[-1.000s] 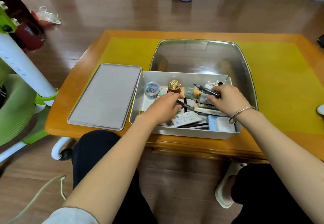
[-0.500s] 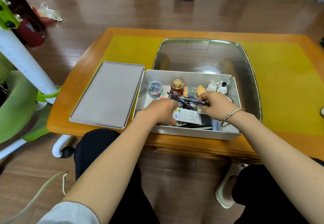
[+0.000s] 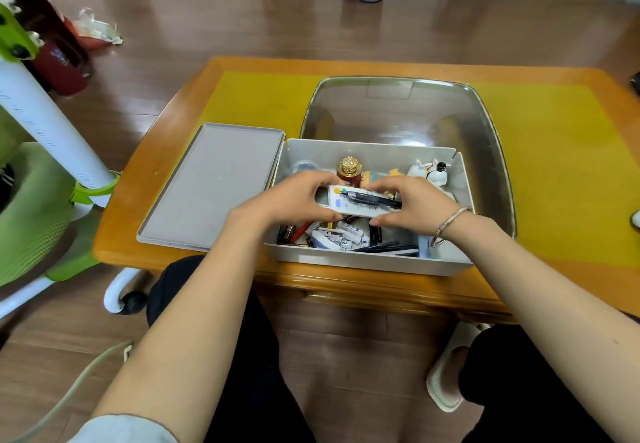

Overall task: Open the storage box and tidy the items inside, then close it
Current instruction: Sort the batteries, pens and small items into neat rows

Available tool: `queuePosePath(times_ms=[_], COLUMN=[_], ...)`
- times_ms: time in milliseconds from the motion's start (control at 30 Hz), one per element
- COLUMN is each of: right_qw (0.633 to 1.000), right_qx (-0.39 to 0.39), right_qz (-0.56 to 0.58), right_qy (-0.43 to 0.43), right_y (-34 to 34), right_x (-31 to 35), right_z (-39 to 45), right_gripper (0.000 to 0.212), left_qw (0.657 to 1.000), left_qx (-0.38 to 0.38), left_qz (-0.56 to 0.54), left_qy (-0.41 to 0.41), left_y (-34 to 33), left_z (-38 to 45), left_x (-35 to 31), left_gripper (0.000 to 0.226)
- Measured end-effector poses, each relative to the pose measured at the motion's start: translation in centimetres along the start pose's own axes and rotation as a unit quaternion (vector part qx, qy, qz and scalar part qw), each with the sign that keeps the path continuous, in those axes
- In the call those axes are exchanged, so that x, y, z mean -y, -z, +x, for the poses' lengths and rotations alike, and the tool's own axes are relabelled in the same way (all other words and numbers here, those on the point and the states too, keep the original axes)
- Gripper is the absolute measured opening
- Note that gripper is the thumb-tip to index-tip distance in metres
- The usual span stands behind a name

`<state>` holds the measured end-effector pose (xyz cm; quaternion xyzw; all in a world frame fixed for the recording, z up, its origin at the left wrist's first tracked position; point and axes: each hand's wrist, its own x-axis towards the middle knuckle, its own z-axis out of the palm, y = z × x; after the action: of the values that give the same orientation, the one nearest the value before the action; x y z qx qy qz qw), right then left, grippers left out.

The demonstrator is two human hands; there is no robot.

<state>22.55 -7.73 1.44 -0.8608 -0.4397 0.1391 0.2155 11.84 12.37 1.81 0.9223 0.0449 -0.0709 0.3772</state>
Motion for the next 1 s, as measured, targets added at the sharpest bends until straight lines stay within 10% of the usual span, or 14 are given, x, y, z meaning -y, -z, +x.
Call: queuePosePath(times_ms=[200,467,1000], right_qw=[0.996,0.995,0.97], right_qx=[-0.068,-0.038,-0.217], right_qz=[-0.053,-0.038,0.056], right_qy=[-0.035,-0.084,-0.097], right_y=[-0.9,-0.8,2.2], right_x=[0.0,-1.6,-3.7], right_z=[1.4,0.5,-2.0], right_gripper=[0.049,0.059,0.049], left_qw=[0.988,0.984,0.976], left_qx=[-0.105,0.097,0.101], left_qz=[0.077,0.147,0.192], left_qy=[0.085,0.011,-0.022], left_y=[0.1,-3.0,-6.7], left_z=[-0.9,0.0,3.2], left_x=[1.7,1.9,-3.8], left_gripper=[0.09,0.027,0.006])
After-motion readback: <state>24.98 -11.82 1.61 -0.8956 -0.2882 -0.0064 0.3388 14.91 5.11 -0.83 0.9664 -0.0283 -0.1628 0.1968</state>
